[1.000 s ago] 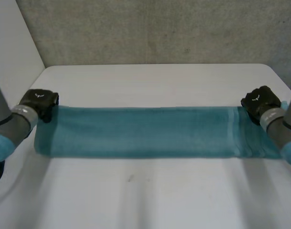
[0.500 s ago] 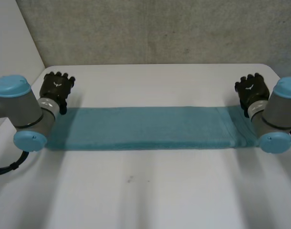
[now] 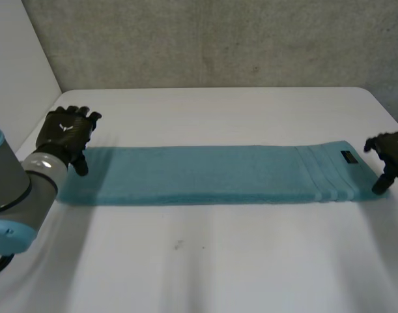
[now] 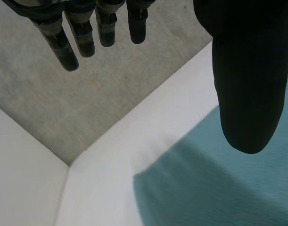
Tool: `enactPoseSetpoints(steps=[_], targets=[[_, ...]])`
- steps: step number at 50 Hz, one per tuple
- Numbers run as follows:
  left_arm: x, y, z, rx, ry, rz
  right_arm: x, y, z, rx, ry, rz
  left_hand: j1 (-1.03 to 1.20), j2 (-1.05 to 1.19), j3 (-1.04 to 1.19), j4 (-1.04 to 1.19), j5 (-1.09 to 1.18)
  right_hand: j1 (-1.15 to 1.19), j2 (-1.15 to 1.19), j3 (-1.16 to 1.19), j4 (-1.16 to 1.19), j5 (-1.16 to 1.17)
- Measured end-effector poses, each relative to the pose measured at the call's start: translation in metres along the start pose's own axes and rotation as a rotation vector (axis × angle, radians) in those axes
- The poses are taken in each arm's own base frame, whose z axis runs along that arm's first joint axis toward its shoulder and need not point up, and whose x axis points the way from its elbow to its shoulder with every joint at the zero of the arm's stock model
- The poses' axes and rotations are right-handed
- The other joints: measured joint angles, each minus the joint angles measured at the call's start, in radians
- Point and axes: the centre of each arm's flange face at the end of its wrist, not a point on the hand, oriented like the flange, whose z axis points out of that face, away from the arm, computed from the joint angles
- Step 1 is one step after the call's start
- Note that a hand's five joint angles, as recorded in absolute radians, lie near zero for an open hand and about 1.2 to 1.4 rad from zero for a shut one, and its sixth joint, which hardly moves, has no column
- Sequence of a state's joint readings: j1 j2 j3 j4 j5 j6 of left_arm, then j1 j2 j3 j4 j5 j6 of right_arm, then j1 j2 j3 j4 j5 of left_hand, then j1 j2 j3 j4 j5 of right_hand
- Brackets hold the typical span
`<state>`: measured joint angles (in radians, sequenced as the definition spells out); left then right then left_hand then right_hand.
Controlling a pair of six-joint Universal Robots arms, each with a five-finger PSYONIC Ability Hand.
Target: Fold the laundry
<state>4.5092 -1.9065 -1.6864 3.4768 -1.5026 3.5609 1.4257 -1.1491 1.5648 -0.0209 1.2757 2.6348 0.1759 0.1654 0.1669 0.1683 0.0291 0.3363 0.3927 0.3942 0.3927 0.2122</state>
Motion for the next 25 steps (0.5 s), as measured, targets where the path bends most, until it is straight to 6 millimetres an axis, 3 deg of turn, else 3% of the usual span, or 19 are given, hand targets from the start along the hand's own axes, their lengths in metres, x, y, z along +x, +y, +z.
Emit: enactPoseSetpoints(steps=[8, 25], targets=[[0.002, 0.005, -0.012, -0.019, 0.005, -0.105, 0.007, 0.033, 0.009, -0.034, -0.063, -0.01, 0.0, 0.0, 0.0, 0.0, 0.0, 0.117, 0.134, 0.134, 0.138, 0.122], [-0.001, 0.007, -0.009, -0.009, -0.007, -0.107, 0.008, 0.053, 0.029, -0.003, -0.056, -0.037, 0.0, 0.0, 0.0, 0.0, 0.0, 0.275, 0.323, 0.321, 0.321, 0.298]])
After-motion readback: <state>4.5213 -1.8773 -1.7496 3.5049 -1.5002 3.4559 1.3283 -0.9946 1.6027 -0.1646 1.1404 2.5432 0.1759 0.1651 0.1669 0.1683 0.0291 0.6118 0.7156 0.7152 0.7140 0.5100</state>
